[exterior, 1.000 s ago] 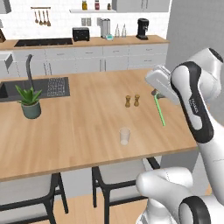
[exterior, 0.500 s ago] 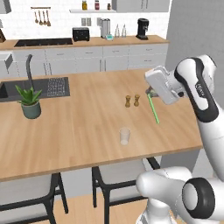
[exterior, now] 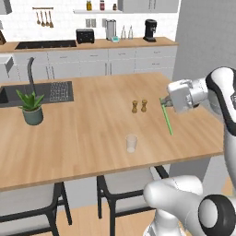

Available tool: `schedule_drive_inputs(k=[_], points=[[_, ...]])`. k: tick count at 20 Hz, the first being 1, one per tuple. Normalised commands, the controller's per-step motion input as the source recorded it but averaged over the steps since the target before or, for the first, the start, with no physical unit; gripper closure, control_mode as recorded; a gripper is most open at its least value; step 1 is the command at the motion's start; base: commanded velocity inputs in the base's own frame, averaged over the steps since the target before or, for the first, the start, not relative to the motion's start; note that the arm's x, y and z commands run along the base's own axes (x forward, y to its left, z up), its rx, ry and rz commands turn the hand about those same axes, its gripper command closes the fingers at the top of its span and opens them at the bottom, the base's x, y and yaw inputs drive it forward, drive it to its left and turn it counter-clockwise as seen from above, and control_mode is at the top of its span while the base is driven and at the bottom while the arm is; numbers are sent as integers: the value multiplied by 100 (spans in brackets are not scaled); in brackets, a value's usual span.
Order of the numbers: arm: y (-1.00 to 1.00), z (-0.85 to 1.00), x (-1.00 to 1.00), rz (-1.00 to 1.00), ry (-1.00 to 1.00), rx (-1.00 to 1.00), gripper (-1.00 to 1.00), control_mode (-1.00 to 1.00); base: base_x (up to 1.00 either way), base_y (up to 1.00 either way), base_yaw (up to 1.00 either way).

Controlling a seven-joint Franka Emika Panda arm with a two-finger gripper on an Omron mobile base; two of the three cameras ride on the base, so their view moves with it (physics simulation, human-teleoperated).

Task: Take a straw from the drawer in front and place it inside the glass cup on the dining counter.

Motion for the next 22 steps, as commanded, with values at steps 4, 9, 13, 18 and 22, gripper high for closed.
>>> schedule_drive_inputs(k=[4, 9, 13, 18, 22], points=[[0, -23, -21, 23, -48, 21, 100, -100, 0, 0, 0], [0, -4, 76, 20, -22, 27, 100, -100, 0, 0, 0], [-1, -2, 92, 21, -3, 21, 100, -100, 0, 0, 0], [0, -26, 29, 16, 0, 5, 100, -100, 0, 0, 0], [0, -41, 21, 10, 0, 0, 100, -100, 0, 0, 0]])
